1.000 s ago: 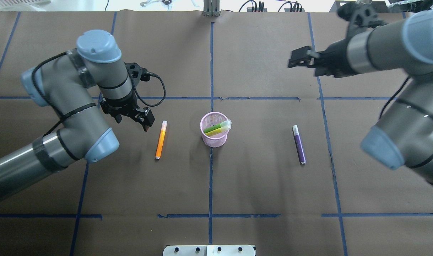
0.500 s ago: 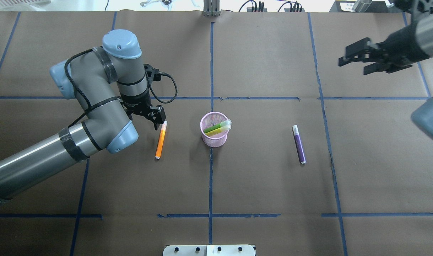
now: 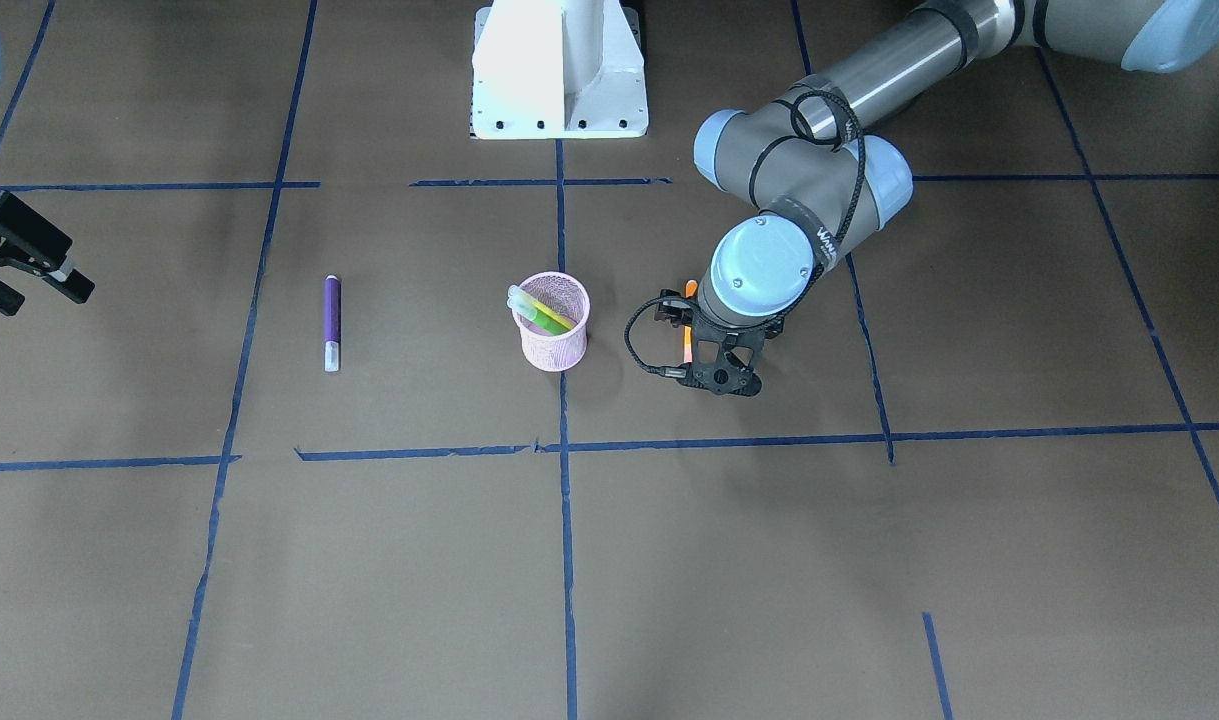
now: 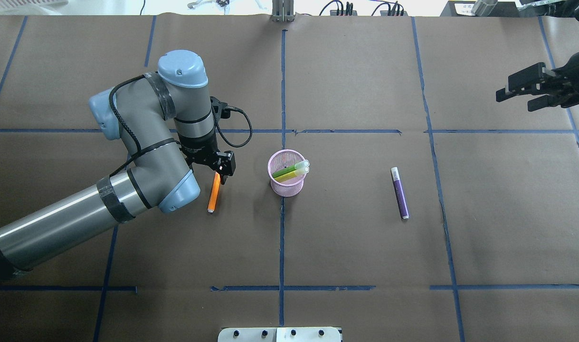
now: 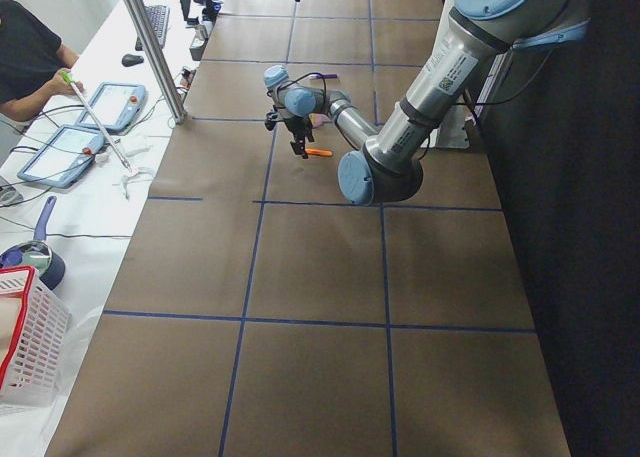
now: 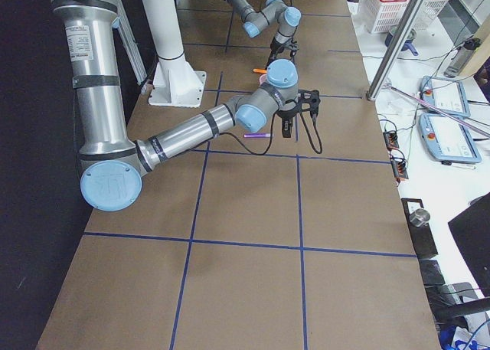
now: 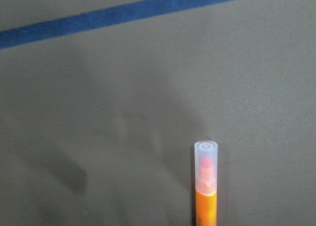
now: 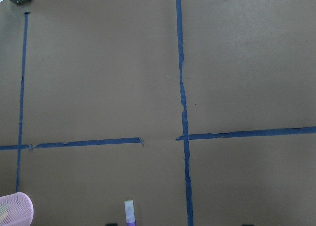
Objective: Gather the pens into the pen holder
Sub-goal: 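Withdraw the right gripper while lowering the left gripper onto the orange marker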
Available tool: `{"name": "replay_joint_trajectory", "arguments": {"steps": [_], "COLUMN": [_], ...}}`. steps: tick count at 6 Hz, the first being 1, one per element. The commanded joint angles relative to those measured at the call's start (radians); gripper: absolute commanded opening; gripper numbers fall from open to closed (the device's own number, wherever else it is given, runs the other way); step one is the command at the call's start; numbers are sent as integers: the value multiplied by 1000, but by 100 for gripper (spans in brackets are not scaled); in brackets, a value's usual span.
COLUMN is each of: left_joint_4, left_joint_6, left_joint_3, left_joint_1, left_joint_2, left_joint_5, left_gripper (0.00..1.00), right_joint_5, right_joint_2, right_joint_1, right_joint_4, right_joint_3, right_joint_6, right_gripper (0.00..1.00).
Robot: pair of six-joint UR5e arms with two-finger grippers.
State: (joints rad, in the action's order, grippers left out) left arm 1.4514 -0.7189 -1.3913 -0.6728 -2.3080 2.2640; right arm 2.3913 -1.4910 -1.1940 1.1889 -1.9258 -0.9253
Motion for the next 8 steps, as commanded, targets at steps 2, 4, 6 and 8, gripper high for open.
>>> {"name": "replay_joint_trajectory", "arguments": {"steps": [2, 4, 6, 8], "left_joint_4": [18, 53, 61, 61], "left_joint_6": [3, 1, 6, 9], "left_joint_3": [9, 52, 58, 58], "left_joint_1": [18, 34, 35, 35], "left_joint_2": [-5, -36, -34, -34], "left_joint_5": [-9, -74, -81, -83], "left_gripper": [79, 77, 64, 27], "right_joint_5": [-8, -8, -8, -8], "right_joint_2": [-37, -41, -49, -49], "right_joint_1": [1, 5, 10, 10], "right_joint_4": [0, 1, 0, 0], "right_joint_3": [16, 16, 16, 14], "right_joint_6": [28, 28, 28, 28], "right_gripper": [89, 89, 89, 89]}}
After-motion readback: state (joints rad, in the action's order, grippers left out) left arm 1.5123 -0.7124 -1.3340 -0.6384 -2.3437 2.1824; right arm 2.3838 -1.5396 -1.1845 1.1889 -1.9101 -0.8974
